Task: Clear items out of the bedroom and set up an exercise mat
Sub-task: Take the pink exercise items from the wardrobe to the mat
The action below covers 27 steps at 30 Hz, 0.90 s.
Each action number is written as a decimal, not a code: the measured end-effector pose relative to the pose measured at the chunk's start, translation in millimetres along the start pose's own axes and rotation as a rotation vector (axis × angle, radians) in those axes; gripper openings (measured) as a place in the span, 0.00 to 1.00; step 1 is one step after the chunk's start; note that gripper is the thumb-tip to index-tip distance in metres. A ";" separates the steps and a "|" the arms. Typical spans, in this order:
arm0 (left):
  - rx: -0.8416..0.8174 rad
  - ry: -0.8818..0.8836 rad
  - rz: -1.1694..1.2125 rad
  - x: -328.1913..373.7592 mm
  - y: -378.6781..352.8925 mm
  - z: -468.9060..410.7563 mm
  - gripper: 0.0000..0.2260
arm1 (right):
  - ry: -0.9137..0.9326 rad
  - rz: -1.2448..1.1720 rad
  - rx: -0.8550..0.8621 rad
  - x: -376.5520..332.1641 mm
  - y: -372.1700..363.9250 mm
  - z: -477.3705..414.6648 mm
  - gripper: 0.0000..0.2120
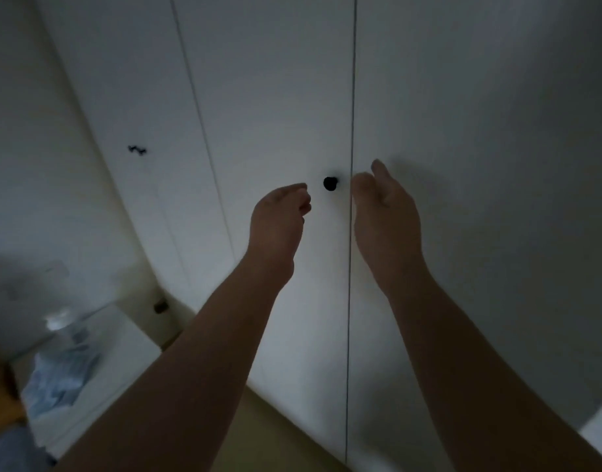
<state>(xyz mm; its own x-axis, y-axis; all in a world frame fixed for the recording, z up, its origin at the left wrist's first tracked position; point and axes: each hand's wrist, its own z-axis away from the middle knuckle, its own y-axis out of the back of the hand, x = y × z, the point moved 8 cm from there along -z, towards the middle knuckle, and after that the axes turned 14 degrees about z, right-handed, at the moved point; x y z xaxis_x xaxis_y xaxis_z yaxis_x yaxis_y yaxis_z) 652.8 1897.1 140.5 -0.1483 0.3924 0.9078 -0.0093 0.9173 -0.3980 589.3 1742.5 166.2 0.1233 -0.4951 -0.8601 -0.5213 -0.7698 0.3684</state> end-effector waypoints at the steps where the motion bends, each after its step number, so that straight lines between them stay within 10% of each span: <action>1: -0.043 -0.014 -0.064 -0.2 -1.9 -10.4 0.08 | 0.002 -0.004 0.027 -2.9 -1.5 -2.6 0.25; 10: -0.292 0.031 -0.308 -18.5 -25.3 -81.6 0.19 | -0.073 0.035 0.223 -5.0 -20.8 -17.6 0.25; 14: -0.401 0.030 -0.309 -25.3 -39.9 -83.0 0.03 | -0.137 0.071 0.252 0.0 -23.5 -18.9 0.25; 27: -0.364 -0.016 -0.276 -28.6 -38.2 -93.5 0.07 | -0.141 0.217 0.291 4.2 -21.4 -15.1 0.08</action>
<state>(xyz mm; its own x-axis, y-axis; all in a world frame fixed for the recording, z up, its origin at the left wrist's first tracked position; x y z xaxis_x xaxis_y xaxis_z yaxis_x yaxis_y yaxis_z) 749.9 1857.2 142.1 -0.2044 0.1318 0.9700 0.2973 0.9524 -0.0668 613.7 1750.9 160.0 -0.1225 -0.5581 -0.8207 -0.7426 -0.4971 0.4489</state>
